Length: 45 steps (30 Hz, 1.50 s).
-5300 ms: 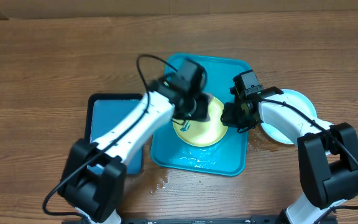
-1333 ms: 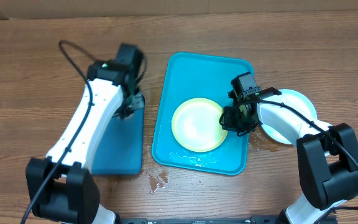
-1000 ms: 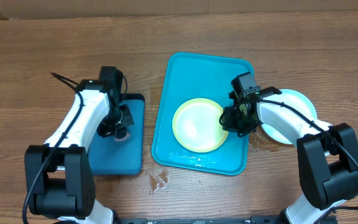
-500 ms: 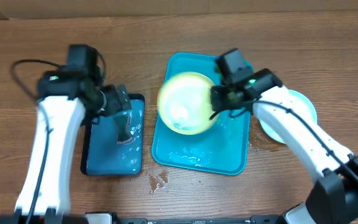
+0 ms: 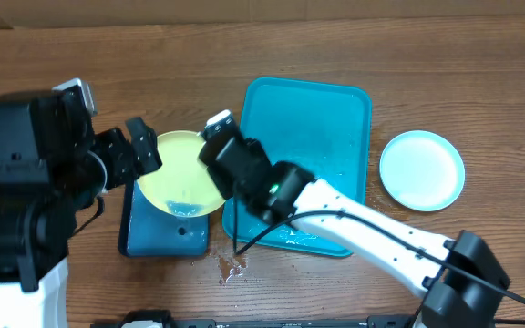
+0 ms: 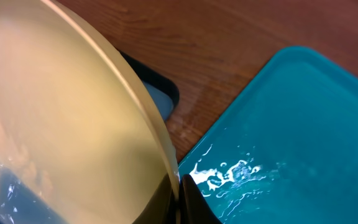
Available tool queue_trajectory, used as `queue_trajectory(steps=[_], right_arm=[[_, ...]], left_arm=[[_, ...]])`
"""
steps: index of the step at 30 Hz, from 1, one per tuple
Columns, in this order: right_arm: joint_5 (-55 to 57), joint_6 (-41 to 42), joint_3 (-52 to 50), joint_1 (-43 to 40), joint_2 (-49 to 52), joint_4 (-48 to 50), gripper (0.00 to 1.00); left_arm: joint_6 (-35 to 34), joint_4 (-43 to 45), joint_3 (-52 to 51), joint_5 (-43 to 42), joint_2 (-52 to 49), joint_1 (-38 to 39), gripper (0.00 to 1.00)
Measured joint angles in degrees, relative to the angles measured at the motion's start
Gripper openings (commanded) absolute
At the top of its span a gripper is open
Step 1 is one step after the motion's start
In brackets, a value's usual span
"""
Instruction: Clean dirty plates on tray and stack at the side
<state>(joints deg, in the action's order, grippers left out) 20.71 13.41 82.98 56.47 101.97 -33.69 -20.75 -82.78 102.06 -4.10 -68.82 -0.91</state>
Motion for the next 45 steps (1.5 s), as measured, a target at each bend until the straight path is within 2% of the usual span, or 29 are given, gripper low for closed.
queue_trajectory(steps=[9, 19, 26, 31, 36, 40, 45], right_arm=[[19.3, -3.21, 0.0, 8.63, 0.2, 3.82, 0.04], [32.35, -6.25, 0.0, 13.7, 0.2, 6.32, 0.04], [36.33, -6.58, 0.0, 14.51, 0.2, 6.99, 0.04], [37.0, -6.62, 0.0, 14.51, 0.2, 6.78, 0.04], [37.2, -6.62, 0.0, 14.51, 0.2, 6.78, 0.04], [37.2, -6.64, 0.0, 14.51, 0.2, 7.26, 0.04], [37.2, -6.62, 0.0, 14.49, 0.2, 7.54, 0.04]], left_arm=[[0.0, -0.17, 0.0, 0.0, 0.2, 0.0, 1.0], [0.0, -0.17, 0.0, 0.0, -2.21, 0.0, 1.0], [-0.04, -1.27, 0.0, 0.92, -3.48, 0.0, 1.0], [-5.64, -5.92, 0.0, 11.85, -1.62, 0.02, 1.0], [-12.46, -7.82, 0.0, 26.12, 5.73, 0.02, 1.0], [-14.58, -8.0, 0.2, 31.67, 11.47, 0.02, 1.0], [-15.45, -8.07, 0.59, 34.01, 12.9, 0.02, 1.0]])
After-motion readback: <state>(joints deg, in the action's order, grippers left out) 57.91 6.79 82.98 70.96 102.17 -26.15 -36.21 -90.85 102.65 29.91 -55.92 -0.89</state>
